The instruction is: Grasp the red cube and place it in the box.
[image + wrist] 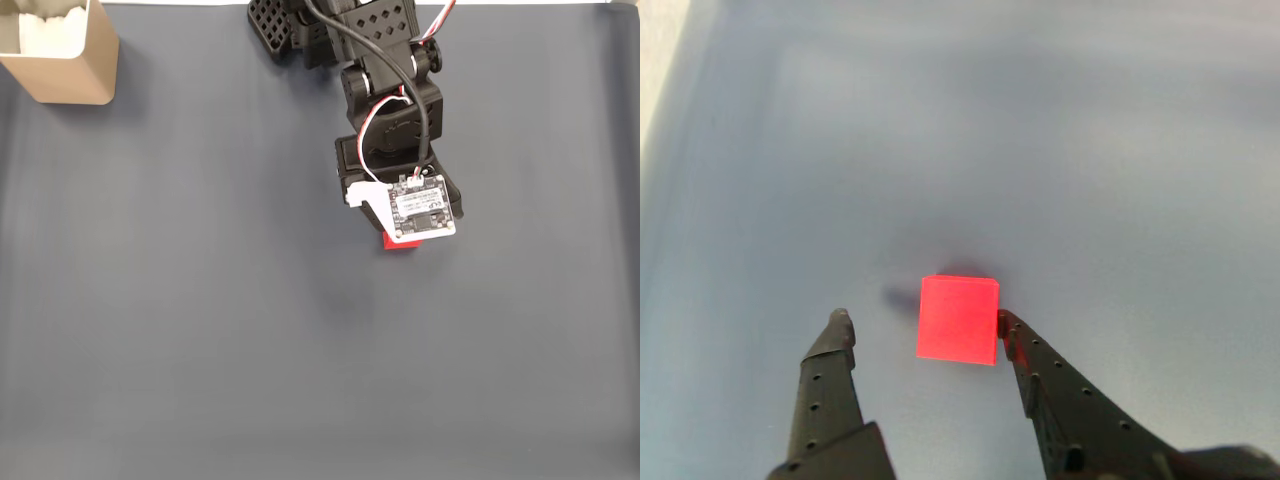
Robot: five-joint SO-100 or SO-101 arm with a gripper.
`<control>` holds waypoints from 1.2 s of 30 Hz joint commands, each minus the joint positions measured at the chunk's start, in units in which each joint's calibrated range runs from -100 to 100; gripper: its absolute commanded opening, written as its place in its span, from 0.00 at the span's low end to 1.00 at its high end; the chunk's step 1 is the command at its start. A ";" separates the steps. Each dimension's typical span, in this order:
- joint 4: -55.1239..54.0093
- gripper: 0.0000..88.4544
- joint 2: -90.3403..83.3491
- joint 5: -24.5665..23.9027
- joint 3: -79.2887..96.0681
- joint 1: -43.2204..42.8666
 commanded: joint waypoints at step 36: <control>7.89 0.06 -6.84 2.00 -6.77 2.61</control>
